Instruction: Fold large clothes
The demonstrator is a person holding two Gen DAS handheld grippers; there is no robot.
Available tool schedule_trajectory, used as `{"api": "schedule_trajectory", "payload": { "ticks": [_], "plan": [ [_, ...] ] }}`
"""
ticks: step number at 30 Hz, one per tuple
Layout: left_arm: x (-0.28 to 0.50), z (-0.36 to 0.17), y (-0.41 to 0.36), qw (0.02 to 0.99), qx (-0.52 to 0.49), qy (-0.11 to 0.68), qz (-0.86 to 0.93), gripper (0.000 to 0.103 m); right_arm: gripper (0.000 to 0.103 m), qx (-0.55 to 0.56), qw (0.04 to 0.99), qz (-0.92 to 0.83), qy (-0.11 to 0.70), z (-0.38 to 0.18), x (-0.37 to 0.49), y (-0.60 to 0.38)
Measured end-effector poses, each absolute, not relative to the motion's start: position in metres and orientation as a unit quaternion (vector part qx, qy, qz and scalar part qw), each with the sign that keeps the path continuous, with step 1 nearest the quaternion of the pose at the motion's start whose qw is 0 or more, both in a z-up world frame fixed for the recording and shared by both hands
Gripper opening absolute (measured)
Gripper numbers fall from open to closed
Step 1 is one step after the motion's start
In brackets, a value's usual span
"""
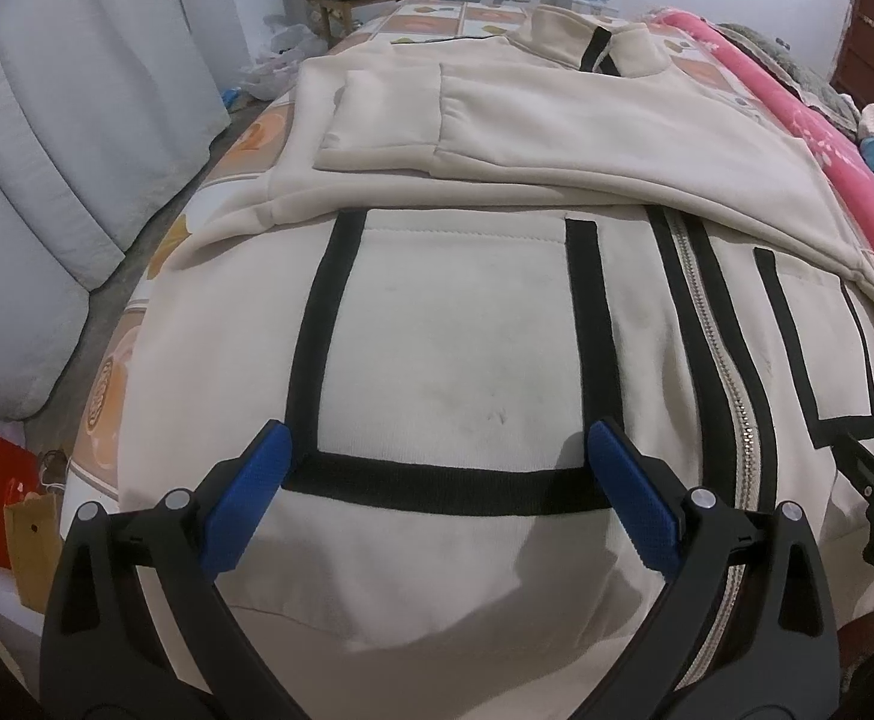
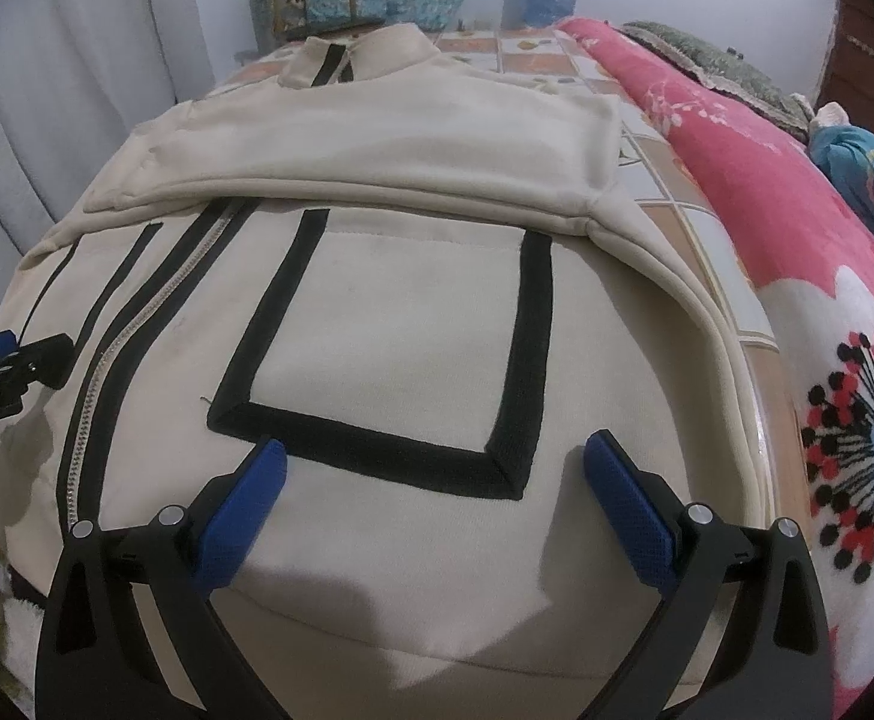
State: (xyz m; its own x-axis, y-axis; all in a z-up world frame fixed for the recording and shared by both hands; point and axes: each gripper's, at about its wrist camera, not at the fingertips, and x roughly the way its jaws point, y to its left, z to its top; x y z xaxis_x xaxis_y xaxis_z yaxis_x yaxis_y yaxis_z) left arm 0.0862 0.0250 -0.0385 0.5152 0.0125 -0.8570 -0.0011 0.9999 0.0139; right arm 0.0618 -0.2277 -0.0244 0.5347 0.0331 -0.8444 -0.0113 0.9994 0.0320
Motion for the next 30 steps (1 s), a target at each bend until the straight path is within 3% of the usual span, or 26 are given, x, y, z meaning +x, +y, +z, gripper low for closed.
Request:
{"api": "schedule_trajectory", "payload": {
  "ticks": [13, 30],
  "plan": [
    [0.086, -0.039, 0.025, 0.872, 0.007, 0.490, 0.001, 0.096, 0.096, -0.023, 0.881, 0.084, 0.466, -0.006, 0.042, -0.193],
    [0.084, -0.038, 0.024, 0.873, 0.008, 0.487, 0.000, 0.096, 0.096, -0.036, 0.871, 0.076, 0.483, -0.025, 0.042, -0.175]
  ]
}}
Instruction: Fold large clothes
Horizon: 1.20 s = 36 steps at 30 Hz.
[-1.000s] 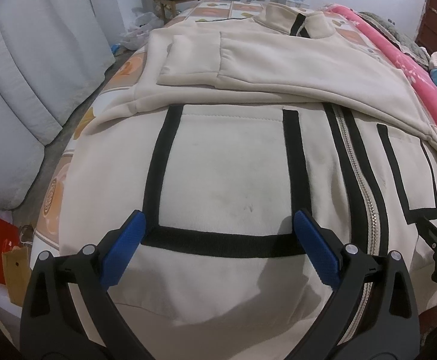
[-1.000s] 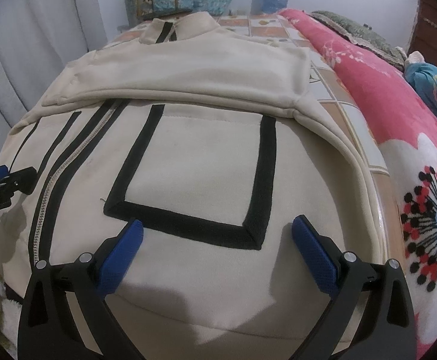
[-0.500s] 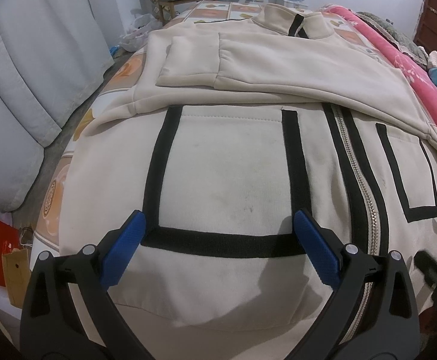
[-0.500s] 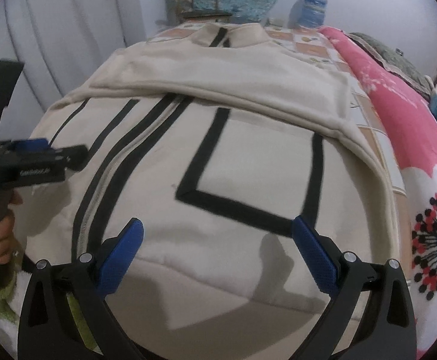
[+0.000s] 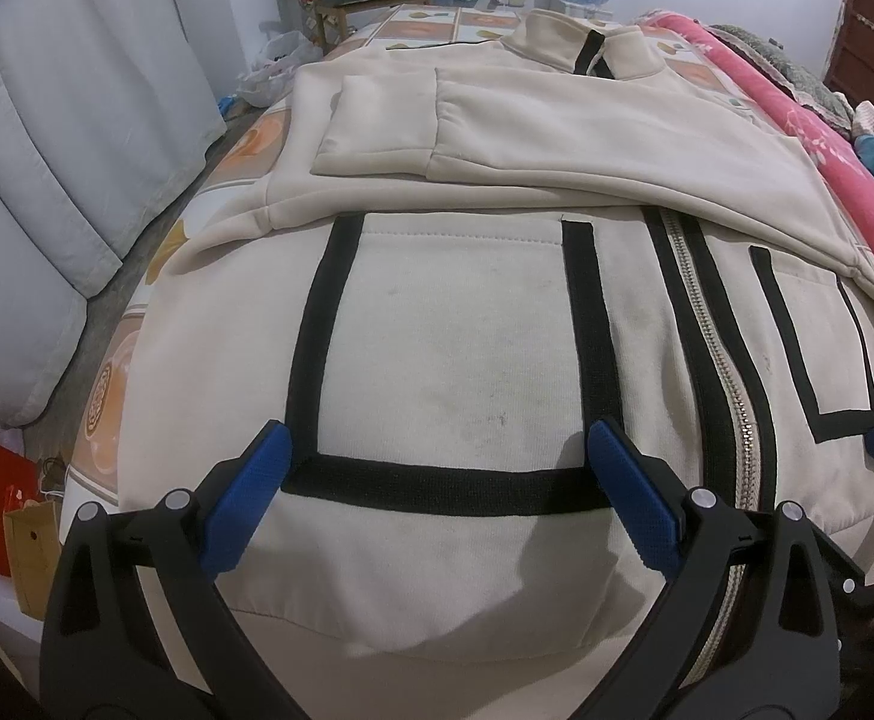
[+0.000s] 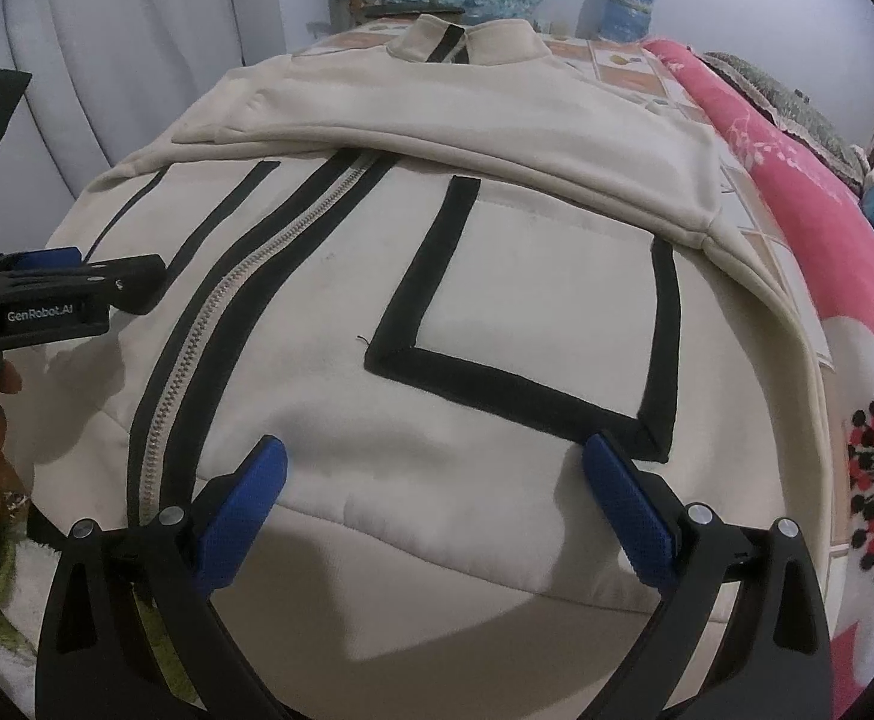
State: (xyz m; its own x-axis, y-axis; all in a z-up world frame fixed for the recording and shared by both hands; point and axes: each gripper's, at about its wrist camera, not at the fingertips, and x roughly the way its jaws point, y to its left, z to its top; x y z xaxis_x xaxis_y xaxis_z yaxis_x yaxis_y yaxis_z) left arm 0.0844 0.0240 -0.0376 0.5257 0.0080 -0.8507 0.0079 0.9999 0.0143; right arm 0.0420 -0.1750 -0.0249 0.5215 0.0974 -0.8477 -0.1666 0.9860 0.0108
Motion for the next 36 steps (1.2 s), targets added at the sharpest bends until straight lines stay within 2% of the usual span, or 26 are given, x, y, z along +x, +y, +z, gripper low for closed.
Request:
{"api": "schedule_trajectory", "payload": {
  "ticks": [36],
  "plan": [
    [0.0826, -0.0379, 0.0242, 0.878, 0.009, 0.479, -0.001, 0.096, 0.096, -0.049, 0.872, 0.067, 0.483, -0.0270, 0.0424, -0.1712]
  ]
}}
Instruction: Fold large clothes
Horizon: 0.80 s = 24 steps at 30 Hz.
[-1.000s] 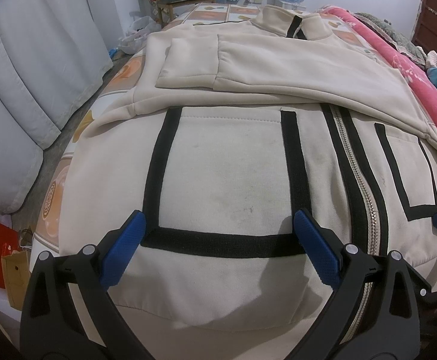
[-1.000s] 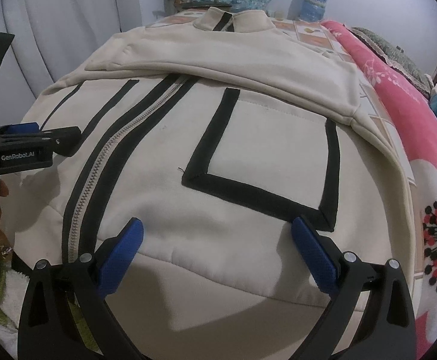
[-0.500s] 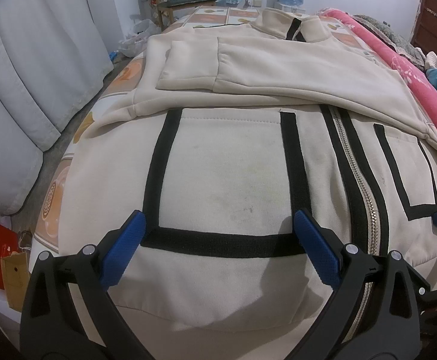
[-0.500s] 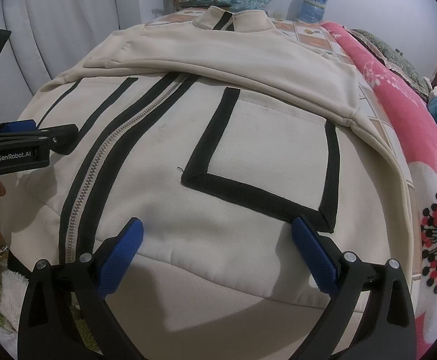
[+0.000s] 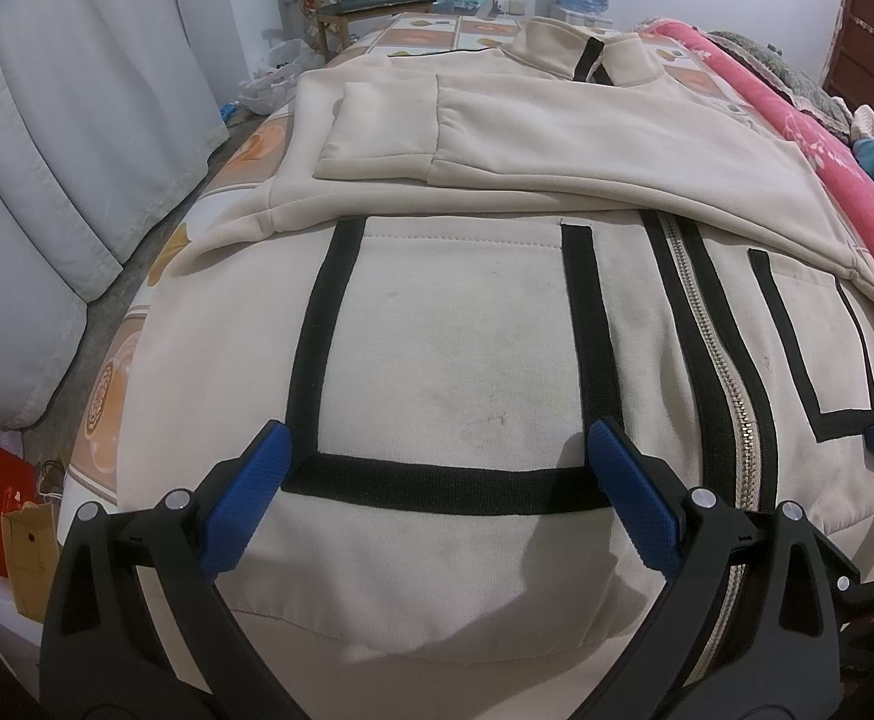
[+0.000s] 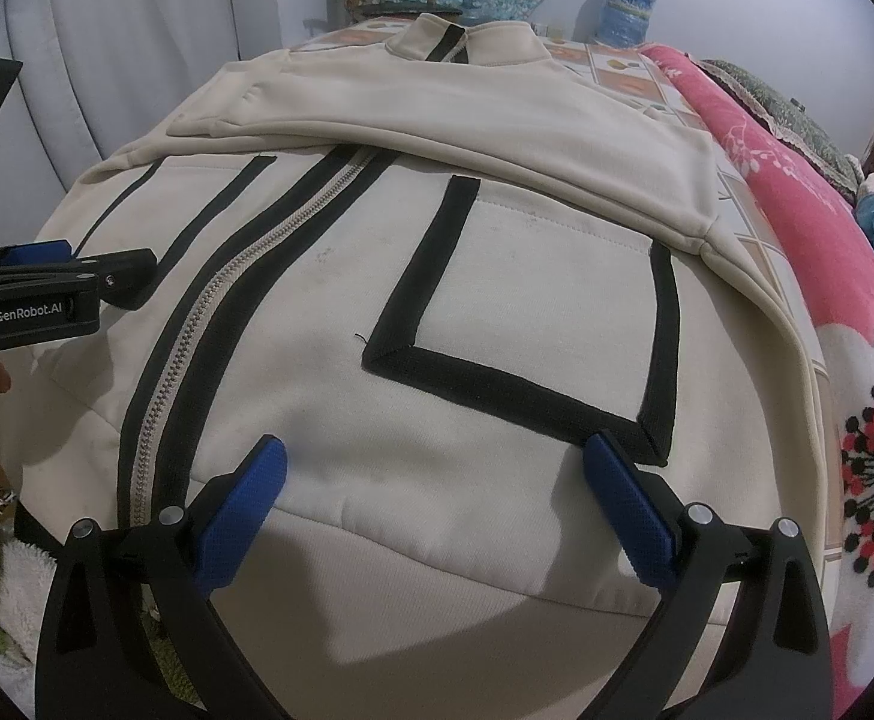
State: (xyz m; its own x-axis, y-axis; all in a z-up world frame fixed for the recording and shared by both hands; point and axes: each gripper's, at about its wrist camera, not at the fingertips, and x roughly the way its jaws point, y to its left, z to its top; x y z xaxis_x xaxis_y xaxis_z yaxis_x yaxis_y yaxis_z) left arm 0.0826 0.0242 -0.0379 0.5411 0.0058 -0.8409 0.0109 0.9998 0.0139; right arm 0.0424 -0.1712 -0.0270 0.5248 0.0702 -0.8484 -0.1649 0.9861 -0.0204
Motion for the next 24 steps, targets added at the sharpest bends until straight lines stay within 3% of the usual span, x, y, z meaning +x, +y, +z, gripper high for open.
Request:
{"api": "schedule_trajectory", "payload": {
  "ticks": [24],
  "plan": [
    [0.0828, -0.0381, 0.0243, 0.878, 0.009, 0.479, -0.002, 0.096, 0.096, -0.040, 0.871, 0.072, 0.484, -0.0248, 0.0417, -0.1744]
  ]
}}
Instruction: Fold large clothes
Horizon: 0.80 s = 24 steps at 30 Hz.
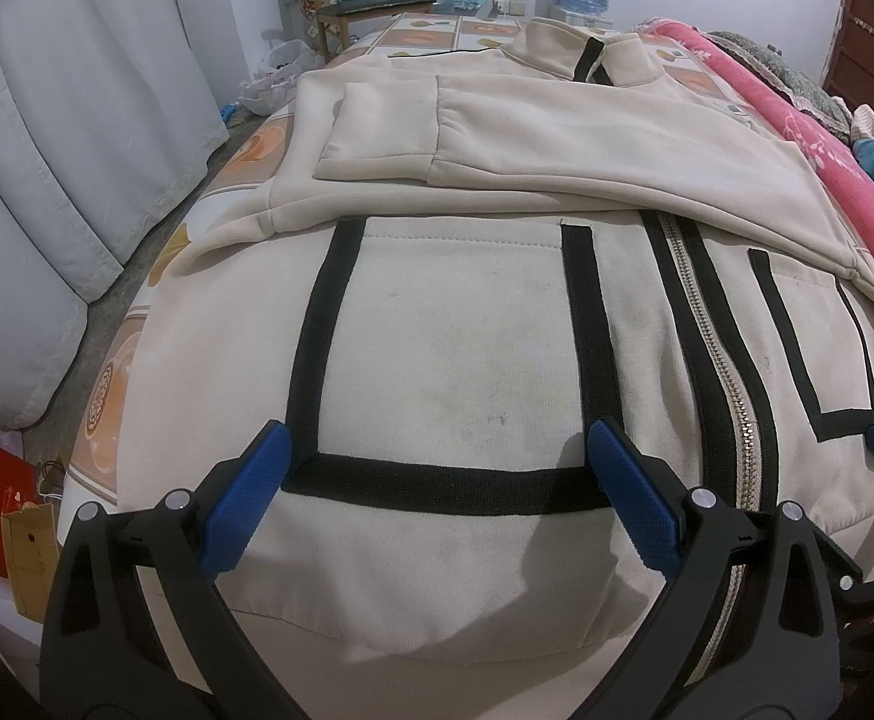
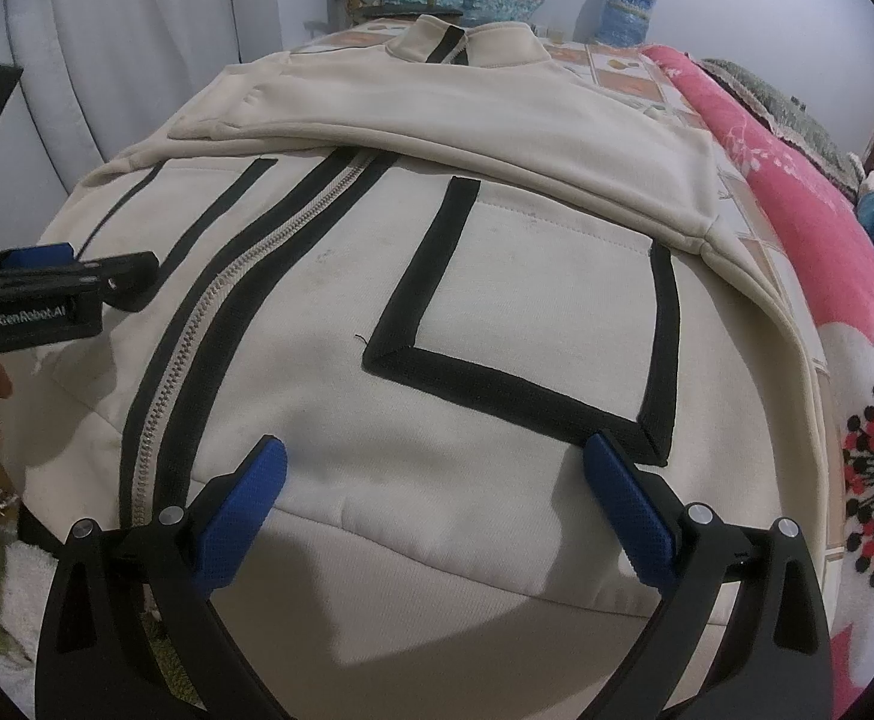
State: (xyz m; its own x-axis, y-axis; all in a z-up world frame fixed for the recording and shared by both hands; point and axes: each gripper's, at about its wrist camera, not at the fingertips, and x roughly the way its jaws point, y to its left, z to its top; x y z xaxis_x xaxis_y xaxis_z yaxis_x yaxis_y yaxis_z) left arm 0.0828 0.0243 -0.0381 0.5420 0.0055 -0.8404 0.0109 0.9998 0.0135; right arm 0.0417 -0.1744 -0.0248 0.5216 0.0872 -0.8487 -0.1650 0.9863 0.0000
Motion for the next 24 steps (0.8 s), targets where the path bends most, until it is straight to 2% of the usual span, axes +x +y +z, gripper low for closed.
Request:
{"api": "schedule_trajectory", "payload": {
  "ticks": [5, 20, 24],
  "plan": [
    [0.083, -0.038, 0.024, 0.878, 0.009, 0.478, -0.001, 0.096, 0.096, -0.036, 0.884, 0.073, 0.461, -0.011, 0.042, -0.180],
    [0.081, -0.035, 0.028, 0.882, 0.010, 0.471, -0.016, 0.096, 0.096, -0.042, 0.876, 0.058, 0.476, -0.026, 0.050, -0.185],
    [0.058, -0.015, 0.043, 0.910, 0.003, 0.411, -0.049, 0.096, 0.096, -0.043, 0.877, 0.060, 0.475, -0.026, 0.048, -0.183]
  ]
}}
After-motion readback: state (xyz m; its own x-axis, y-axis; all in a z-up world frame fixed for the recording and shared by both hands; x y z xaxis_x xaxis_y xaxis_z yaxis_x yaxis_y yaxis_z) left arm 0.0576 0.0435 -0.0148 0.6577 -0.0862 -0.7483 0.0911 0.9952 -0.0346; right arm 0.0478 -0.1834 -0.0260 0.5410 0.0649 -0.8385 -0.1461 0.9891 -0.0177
